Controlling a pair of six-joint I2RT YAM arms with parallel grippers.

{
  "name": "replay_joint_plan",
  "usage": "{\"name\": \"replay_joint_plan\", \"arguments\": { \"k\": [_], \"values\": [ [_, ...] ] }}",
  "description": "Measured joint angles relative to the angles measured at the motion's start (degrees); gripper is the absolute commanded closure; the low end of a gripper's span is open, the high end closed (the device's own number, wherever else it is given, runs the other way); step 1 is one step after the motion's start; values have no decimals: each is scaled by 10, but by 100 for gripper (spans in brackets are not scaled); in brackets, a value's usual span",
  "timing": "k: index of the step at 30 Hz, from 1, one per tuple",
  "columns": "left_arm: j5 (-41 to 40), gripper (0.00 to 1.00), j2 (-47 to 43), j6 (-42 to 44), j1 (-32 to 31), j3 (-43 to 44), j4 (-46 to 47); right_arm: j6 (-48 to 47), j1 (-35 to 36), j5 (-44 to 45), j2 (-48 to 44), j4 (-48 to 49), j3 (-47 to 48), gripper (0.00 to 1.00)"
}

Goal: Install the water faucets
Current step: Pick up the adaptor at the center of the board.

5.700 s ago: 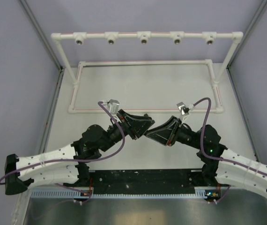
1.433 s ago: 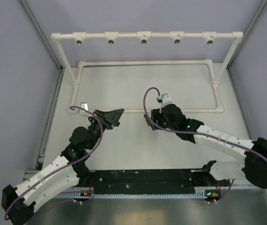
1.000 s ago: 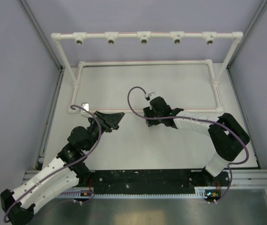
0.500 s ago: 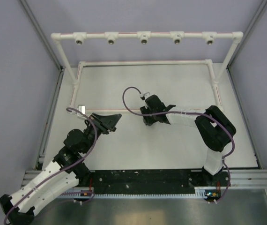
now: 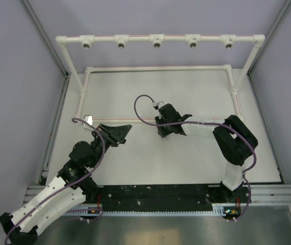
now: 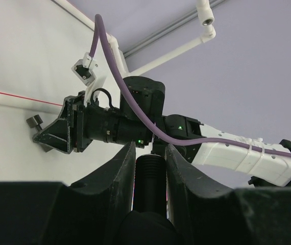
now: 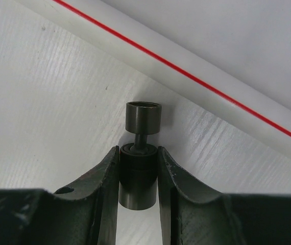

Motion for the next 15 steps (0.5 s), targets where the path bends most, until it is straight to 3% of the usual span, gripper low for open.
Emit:
{"name": "replay_joint_plan", "arguments": {
  "k": [5,15],
  "values": [
    [0,100,2,1,0,-2,-2,2,0,-5,-29,-10,-30,96],
    [0,100,5,2,0,-2,-4,10,23,-3,-131,-28,-96,98]
  ]
}}
